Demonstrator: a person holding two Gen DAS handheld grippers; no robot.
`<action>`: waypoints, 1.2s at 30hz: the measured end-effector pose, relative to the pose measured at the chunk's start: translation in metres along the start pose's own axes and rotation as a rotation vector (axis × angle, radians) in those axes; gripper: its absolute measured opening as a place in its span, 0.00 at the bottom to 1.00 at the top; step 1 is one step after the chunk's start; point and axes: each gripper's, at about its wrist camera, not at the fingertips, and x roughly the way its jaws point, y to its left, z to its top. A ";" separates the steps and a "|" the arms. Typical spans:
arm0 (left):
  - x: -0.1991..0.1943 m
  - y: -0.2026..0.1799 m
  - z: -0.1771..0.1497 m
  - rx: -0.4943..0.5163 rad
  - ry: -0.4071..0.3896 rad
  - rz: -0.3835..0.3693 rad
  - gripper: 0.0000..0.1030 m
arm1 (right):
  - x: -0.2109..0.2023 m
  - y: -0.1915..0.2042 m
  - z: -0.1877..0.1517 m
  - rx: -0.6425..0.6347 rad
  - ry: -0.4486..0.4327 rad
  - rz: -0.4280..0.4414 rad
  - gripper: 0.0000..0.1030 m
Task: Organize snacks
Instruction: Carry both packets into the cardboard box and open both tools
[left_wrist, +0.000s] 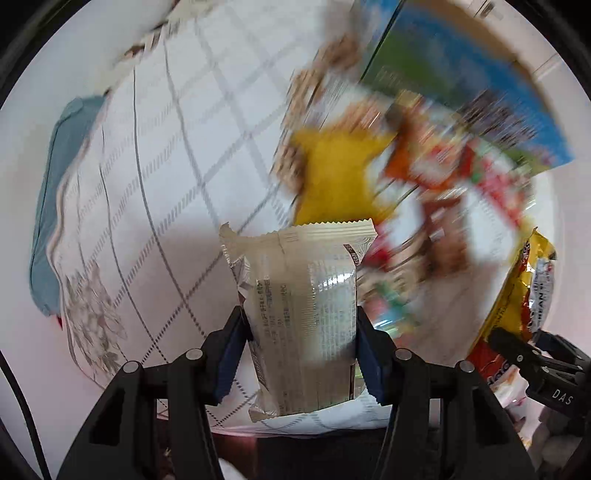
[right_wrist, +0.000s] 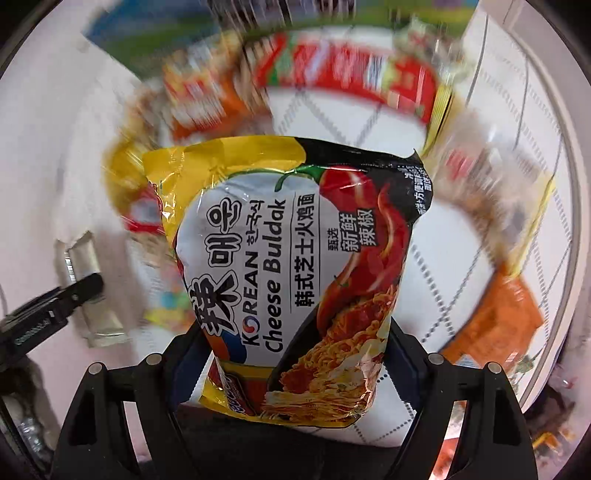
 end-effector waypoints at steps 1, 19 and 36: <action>-0.021 -0.009 0.011 0.001 -0.032 -0.032 0.51 | -0.016 -0.001 0.005 0.000 -0.023 0.030 0.84; -0.048 -0.142 0.295 0.149 -0.013 -0.236 0.51 | -0.138 -0.048 0.282 -0.051 -0.209 0.064 0.84; 0.052 -0.162 0.368 0.165 0.111 -0.098 0.65 | -0.012 -0.039 0.392 -0.027 0.073 -0.028 0.85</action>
